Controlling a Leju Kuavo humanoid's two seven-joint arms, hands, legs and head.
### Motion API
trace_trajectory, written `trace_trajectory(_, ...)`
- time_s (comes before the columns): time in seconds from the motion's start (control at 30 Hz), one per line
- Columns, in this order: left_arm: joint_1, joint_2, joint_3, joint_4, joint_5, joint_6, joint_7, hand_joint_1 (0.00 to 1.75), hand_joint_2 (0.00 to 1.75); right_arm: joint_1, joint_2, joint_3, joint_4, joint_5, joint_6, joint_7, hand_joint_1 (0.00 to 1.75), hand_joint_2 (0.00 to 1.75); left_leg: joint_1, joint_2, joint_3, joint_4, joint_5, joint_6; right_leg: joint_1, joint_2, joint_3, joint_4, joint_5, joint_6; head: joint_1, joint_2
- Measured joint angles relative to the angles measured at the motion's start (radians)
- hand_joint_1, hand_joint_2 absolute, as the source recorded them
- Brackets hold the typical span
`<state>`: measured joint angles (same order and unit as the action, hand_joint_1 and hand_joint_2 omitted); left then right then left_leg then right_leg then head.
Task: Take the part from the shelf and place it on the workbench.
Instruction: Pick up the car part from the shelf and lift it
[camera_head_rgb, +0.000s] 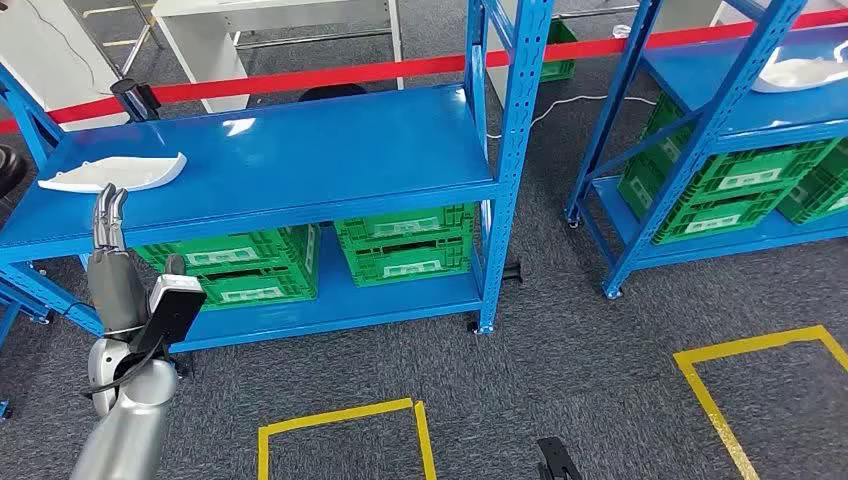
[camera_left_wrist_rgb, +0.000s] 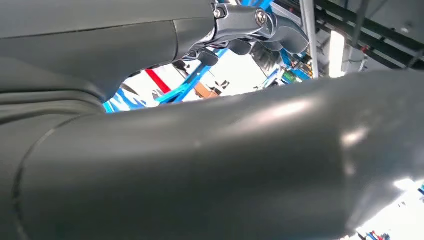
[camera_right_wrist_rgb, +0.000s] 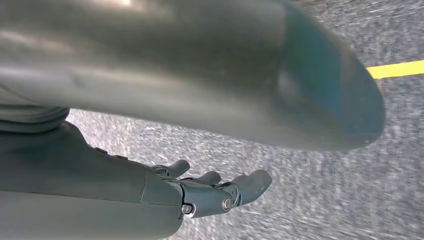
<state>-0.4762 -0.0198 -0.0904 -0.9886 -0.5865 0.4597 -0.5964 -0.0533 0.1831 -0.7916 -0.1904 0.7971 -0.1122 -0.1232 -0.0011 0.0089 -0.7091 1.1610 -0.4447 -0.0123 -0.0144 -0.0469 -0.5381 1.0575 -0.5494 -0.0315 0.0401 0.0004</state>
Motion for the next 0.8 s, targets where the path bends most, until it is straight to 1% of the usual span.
trace_trajectory(0.03, 0.000, 0.000, 0.000, 0.000, 0.001, 0.000, 0.000, 0.00, 0.00, 0.000, 0.000, 0.000, 0.000, 0.000, 0.000, 0.000, 0.00, 0.00, -0.008, 0.018, 0.012, -0.035, 0.017, 0.008, 0.001, -0.004, 0.004, -0.002, -0.003, 0.001, 0.000, 0.000)
trace_trajectory(0.07, -0.001, 0.000, 0.000, 0.000, 0.001, 0.000, -0.001, 0.00, 0.00, 0.001, 0.001, 0.000, 0.000, 0.000, 0.000, 0.000, 0.00, 0.00, -0.014, 0.031, 0.019, -0.055, 0.013, 0.013, 0.002, -0.007, 0.008, -0.003, -0.006, 0.003, 0.000, 0.000)
trace_trajectory(0.1, -0.002, 0.001, 0.000, 0.000, 0.002, 0.000, -0.001, 0.00, 0.00, 0.001, 0.002, 0.000, 0.001, 0.001, 0.000, 0.000, 0.00, 0.00, -0.023, 0.048, 0.035, -0.094, 0.023, 0.021, 0.005, -0.015, 0.013, -0.005, -0.011, 0.007, -0.001, 0.000)
trace_trajectory(0.13, -0.002, 0.001, 0.000, -0.001, 0.003, 0.000, -0.002, 0.00, 0.00, 0.001, 0.002, 0.000, 0.001, 0.001, 0.000, 0.000, 0.00, 0.00, -0.029, 0.059, 0.042, -0.112, 0.022, 0.025, 0.007, -0.024, 0.017, -0.008, -0.016, 0.013, -0.003, 0.000)
trace_trajectory(0.17, -0.002, 0.001, 0.000, -0.001, 0.003, 0.000, -0.002, 0.00, 0.00, 0.001, 0.002, 0.000, 0.001, 0.001, 0.000, 0.000, 0.00, 0.00, -0.031, 0.054, 0.045, -0.116, 0.016, 0.025, 0.009, -0.034, 0.021, -0.011, -0.021, 0.019, -0.004, 0.000)
trace_trajectory(0.2, -0.002, 0.001, 0.000, -0.002, 0.003, 0.000, -0.002, 0.00, 0.00, -0.001, 0.002, 0.000, 0.001, 0.001, 0.000, 0.000, 0.00, 0.00, -0.028, 0.043, 0.051, -0.121, 0.022, 0.026, 0.011, -0.042, 0.026, -0.014, -0.026, 0.024, -0.005, 0.000)
trace_trajectory(0.23, -0.001, 0.002, 0.001, -0.003, 0.003, 0.001, -0.003, 0.00, 0.00, -0.002, 0.002, 0.000, 0.001, 0.001, 0.000, 0.000, 0.00, 0.00, -0.024, 0.032, 0.057, -0.129, 0.027, 0.028, 0.010, -0.034, 0.031, -0.012, -0.032, 0.029, -0.004, 0.000)
trace_trajectory(0.27, -0.001, 0.002, 0.002, -0.004, 0.004, 0.001, -0.003, 0.00, 0.00, -0.004, 0.001, 0.000, 0.001, 0.002, 0.000, -0.001, 0.00, 0.00, -0.019, 0.021, 0.065, -0.137, 0.029, 0.031, 0.010, -0.017, 0.027, 0.004, -0.042, 0.033, -0.004, 0.000)
trace_trajectory(0.3, -0.003, 0.001, 0.002, -0.005, 0.004, 0.001, -0.004, 0.00, 0.00, -0.004, 0.001, 0.000, 0.001, 0.002, 0.000, 0.000, 0.00, 0.00, -0.015, 0.010, 0.073, -0.144, 0.029, 0.035, 0.008, 0.005, 0.010, 0.043, -0.060, 0.036, -0.003, 0.000)
trace_trajectory(0.33, -0.004, 0.000, 0.003, -0.006, 0.005, 0.001, -0.004, 0.00, 0.00, -0.004, 0.000, 0.000, 0.001, 0.002, 0.000, 0.000, 0.00, 0.00, -0.014, -0.001, 0.077, -0.147, 0.028, 0.038, 0.006, 0.027, -0.022, 0.101, -0.082, 0.039, -0.001, 0.000)
trace_trajectory(0.37, -0.004, -0.002, 0.003, -0.005, 0.005, 0.001, -0.005, 0.00, 0.00, -0.004, 0.000, 0.000, 0.001, 0.002, 0.001, 0.001, 0.00, 0.00, -0.013, -0.013, 0.079, -0.147, 0.025, 0.042, 0.004, 0.037, -0.066, 0.168, -0.103, 0.042, -0.001, 0.000)
trace_trajectory(0.4, -0.002, -0.004, 0.003, -0.004, 0.006, 0.001, -0.006, 0.00, 0.00, -0.002, 0.000, 0.000, 0.001, 0.002, 0.001, 0.003, 0.00, 0.00, -0.013, -0.027, 0.081, -0.146, 0.022, 0.044, 0.003, 0.041, -0.110, 0.227, -0.114, 0.045, -0.001, 0.000)
trace_trajectory(0.43, 0.000, -0.005, 0.003, -0.003, 0.006, 0.001, -0.008, 0.00, 0.00, -0.001, -0.001, 0.000, 0.001, 0.002, 0.001, 0.003, 0.00, 0.00, -0.012, -0.041, 0.083, -0.144, 0.018, 0.044, 0.002, 0.041, -0.141, 0.257, -0.106, 0.048, -0.001, 0.000)
trace_trajectory(0.47, 0.002, -0.006, 0.003, -0.001, 0.007, 0.001, -0.009, 0.00, 0.00, -0.001, -0.001, 0.000, 0.001, 0.002, 0.001, 0.003, 0.00, 0.00, -0.011, -0.055, 0.086, -0.142, 0.014, 0.041, 0.001, 0.042, -0.156, 0.250, -0.078, 0.051, -0.001, 0.000)
trace_trajectory(0.5, 0.002, -0.006, 0.003, 0.001, 0.008, 0.001, -0.012, 0.00, 0.00, -0.001, -0.002, 0.000, 0.001, 0.002, 0.001, 0.003, 0.00, 0.00, -0.009, -0.068, 0.091, -0.137, 0.008, 0.038, -0.001, 0.046, -0.151, 0.206, -0.033, 0.053, -0.001, 0.000)
trace_trajectory(0.53, 0.001, -0.007, 0.003, 0.003, 0.008, 0.001, -0.014, 0.00, 0.00, 0.000, -0.002, 0.000, 0.001, 0.002, 0.000, 0.003, 0.00, 0.00, -0.007, -0.081, 0.094, -0.131, 0.001, 0.033, -0.005, 0.060, -0.135, 0.141, 0.015, 0.056, -0.001, 0.000)
trace_trajectory(0.57, 0.000, -0.008, 0.003, 0.004, 0.009, 0.001, -0.016, 0.00, 0.00, 0.000, -0.003, 0.000, 0.001, 0.002, 0.000, 0.003, 0.00, 0.00, -0.006, -0.093, 0.093, -0.124, -0.005, 0.027, -0.009, 0.084, -0.116, 0.081, 0.048, 0.057, 0.000, 0.000)
trace_trajectory(0.6, -0.002, -0.010, 0.003, 0.006, 0.009, 0.001, -0.018, 0.00, 0.00, 0.000, -0.003, 0.000, 0.001, 0.002, 0.000, 0.003, 0.00, 0.00, -0.005, -0.104, 0.090, -0.118, -0.010, 0.021, -0.013, 0.105, -0.102, 0.040, 0.065, 0.055, -0.001, 0.000)
trace_trajectory(0.63, -0.003, -0.011, 0.003, 0.008, 0.010, 0.000, -0.020, 0.00, 0.00, 0.000, -0.004, 0.000, 0.001, 0.002, 0.000, 0.003, 0.00, 0.00, -0.004, -0.115, 0.086, -0.114, -0.013, 0.014, -0.014, 0.121, -0.094, 0.018, 0.067, 0.050, -0.001, 0.000)
trace_trajectory(0.67, -0.004, -0.012, 0.003, 0.010, 0.010, 0.000, -0.021, 0.00, 0.00, 0.000, -0.004, 0.000, 0.002, 0.002, 0.000, 0.003, 0.00, 0.00, -0.002, -0.126, 0.082, -0.115, -0.013, 0.006, -0.013, 0.124, -0.090, 0.015, 0.061, 0.043, 0.000, 0.000)
trace_trajectory(0.7, -0.004, -0.012, 0.003, 0.012, 0.011, 0.000, -0.022, 0.00, 0.00, -0.001, -0.004, 0.000, 0.002, 0.002, 0.000, 0.003, 0.00, 0.00, 0.000, -0.136, 0.081, -0.117, -0.012, -0.001, -0.012, 0.115, -0.086, 0.012, 0.061, 0.035, 0.000, 0.000)
trace_trajectory(0.73, -0.004, -0.011, 0.004, 0.013, 0.012, 0.000, -0.023, 0.00, 0.00, -0.002, -0.004, 0.000, 0.002, 0.002, 0.000, 0.003, 0.00, 0.00, 0.001, -0.131, 0.081, -0.117, -0.012, -0.007, -0.012, 0.104, -0.081, 0.007, 0.061, 0.027, 0.000, 0.000)
trace_trajectory(0.77, -0.005, -0.010, 0.004, 0.015, 0.013, 0.000, -0.023, 0.00, 0.00, -0.002, -0.004, -0.001, 0.002, 0.002, 0.000, 0.002, 0.00, 0.00, 0.000, -0.110, 0.075, -0.104, -0.018, -0.013, -0.012, 0.094, -0.074, 0.002, 0.061, 0.020, -0.004, 0.000)
trace_trajectory(0.8, -0.008, -0.009, 0.004, 0.016, 0.013, 0.001, -0.023, 0.00, 0.00, -0.002, -0.005, -0.001, 0.002, 0.002, 0.000, 0.002, 0.00, 0.00, -0.001, -0.081, 0.059, -0.073, -0.033, -0.018, -0.013, 0.082, -0.066, -0.004, 0.060, 0.013, -0.007, 0.000)
